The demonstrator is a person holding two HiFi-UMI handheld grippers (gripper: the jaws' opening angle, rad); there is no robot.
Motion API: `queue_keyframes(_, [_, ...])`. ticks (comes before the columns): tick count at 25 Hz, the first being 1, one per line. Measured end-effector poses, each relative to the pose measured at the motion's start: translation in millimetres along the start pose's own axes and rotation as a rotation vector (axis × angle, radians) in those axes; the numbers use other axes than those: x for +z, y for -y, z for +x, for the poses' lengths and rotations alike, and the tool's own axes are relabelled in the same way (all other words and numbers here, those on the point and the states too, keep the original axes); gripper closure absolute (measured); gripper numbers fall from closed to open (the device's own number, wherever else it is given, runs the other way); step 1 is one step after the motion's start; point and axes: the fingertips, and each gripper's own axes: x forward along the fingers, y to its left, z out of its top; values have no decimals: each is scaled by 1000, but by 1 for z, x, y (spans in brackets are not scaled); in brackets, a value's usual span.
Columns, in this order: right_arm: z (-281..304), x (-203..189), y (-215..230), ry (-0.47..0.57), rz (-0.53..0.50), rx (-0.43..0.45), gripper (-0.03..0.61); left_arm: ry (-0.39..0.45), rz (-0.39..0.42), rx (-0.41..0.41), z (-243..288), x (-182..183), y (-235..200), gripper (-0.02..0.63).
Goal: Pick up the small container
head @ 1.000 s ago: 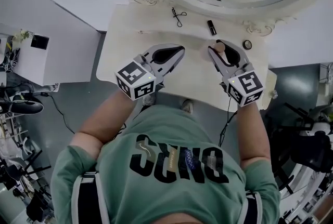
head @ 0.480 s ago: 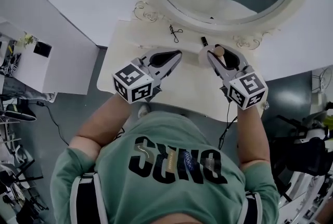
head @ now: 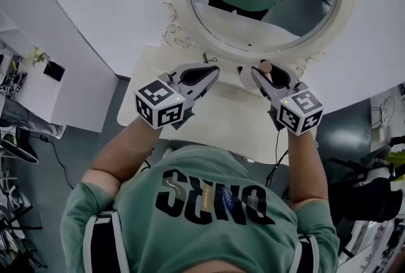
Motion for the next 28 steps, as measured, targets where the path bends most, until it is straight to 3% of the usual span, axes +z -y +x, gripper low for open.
queue_keyframes(28, [-26, 171, 16, 135, -46, 54, 434, 41, 162, -65, 12, 131, 28, 612])
